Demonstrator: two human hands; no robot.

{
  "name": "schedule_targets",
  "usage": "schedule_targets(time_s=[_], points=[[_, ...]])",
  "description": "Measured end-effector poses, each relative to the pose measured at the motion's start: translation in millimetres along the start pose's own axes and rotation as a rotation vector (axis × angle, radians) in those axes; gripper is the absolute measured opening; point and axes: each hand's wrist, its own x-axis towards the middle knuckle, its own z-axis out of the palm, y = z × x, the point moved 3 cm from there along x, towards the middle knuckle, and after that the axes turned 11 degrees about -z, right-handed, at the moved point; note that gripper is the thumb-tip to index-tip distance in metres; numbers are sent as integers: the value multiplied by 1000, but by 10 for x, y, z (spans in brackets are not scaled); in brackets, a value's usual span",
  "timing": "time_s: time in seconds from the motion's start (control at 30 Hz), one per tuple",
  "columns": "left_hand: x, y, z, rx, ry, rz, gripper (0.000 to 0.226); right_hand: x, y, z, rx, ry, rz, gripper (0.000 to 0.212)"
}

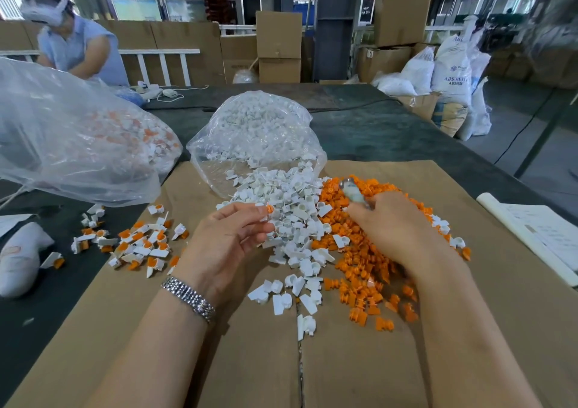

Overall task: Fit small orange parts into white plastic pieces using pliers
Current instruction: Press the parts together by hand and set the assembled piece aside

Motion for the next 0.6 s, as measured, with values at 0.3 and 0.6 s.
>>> schedule_targets(time_s=[0.3,0.6], points=[[-17,45,-23,-37,8,59,32,-189,-542,269,473,-503,-77,13],[0,43,-39,24,51,80,8,-261,-660,363,375,-520,-162,20]])
